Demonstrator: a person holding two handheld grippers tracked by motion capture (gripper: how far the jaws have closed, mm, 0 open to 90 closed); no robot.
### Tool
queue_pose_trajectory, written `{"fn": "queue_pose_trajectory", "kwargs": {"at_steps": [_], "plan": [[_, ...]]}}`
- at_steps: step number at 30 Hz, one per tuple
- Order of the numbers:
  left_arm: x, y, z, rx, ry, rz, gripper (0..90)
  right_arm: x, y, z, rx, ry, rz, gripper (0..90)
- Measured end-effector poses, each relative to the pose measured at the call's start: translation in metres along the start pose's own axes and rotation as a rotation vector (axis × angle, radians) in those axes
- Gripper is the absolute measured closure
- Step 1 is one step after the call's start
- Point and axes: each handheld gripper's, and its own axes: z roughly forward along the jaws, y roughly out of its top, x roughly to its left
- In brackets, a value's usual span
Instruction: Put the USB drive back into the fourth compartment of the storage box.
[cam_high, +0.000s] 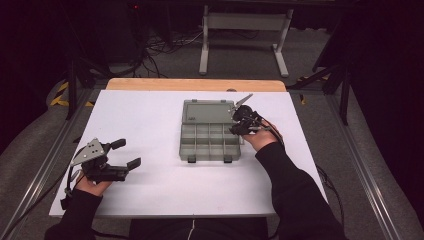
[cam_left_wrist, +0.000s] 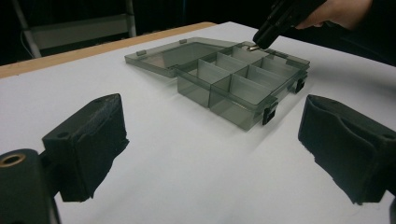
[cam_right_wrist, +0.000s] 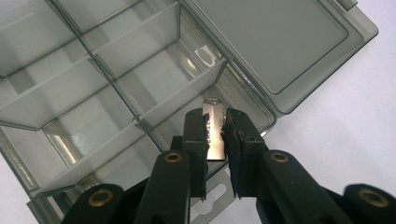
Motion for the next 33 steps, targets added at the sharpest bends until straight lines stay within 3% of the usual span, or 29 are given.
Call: {"fn": "queue_pose_trajectory", "kwargs": {"at_steps": [18,24,25,26,29,33], "plan": [[0.0,0.0,0.002,0.003,-0.007,-0.004,8.6,0.001,-0.002,0.006,0.019,0.006,-0.005,78.4],[0.002,0.001,0.004,0.006,-0.032,-0.026,7.7,0.001,-0.003,-0.002,-0.022,0.018,-0.001,75.7],[0.003,0.003,0.005,0.022,-0.079,-0.039,7.7,0.002,-0.003,-0.003,-0.024,0.02,0.005,77.0],[0.003,0.005,0.006,0.036,-0.099,-0.053,5.3,0.002,-0.004,-0.006,-0.034,0.018,0.003,79.3],[0.004,0.009,0.012,0.1,-0.113,-0.043,2.1,0.001,-0.008,-0.017,-0.057,0.014,0.0,87.4],[0.004,0.013,0.02,0.12,-0.115,-0.047,2.5,0.0,-0.012,-0.024,-0.068,0.007,0.009,89.8]]}}
